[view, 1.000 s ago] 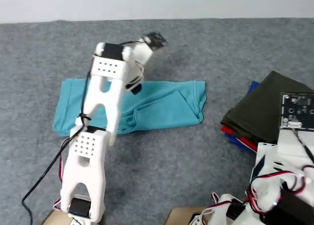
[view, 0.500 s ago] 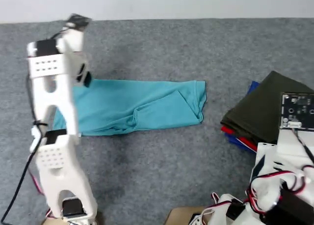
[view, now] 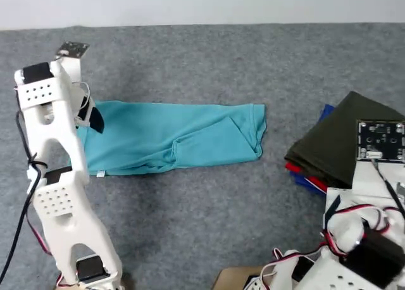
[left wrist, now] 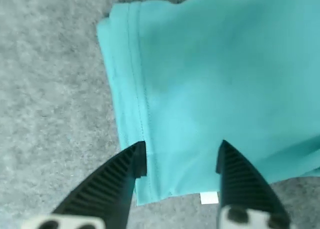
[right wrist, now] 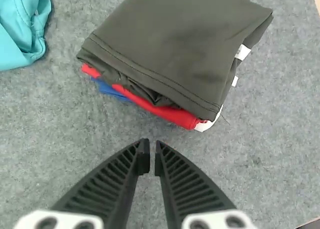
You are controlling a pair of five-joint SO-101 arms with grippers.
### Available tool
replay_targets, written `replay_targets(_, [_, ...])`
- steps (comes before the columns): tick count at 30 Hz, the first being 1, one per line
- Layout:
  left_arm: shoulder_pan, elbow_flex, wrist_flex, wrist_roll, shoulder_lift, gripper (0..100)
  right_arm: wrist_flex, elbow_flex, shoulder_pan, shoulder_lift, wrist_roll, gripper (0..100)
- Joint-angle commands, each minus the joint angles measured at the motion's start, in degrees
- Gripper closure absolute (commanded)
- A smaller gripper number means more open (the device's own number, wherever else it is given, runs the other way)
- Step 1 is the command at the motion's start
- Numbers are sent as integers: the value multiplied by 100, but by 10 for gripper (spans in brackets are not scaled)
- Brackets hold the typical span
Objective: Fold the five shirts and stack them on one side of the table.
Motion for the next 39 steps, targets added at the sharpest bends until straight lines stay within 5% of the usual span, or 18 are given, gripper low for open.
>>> replay_targets(1, [-35,-277,123,-70,-44,742,233,-18,66,-22,-44,965])
replay_targets(23, [-457,-813,-527,-589,1222,750,233,-18,48,-13,343,965])
replay_targets(39, [44,-1077,149,-563,2180,993,233,-53,57,-22,334,965])
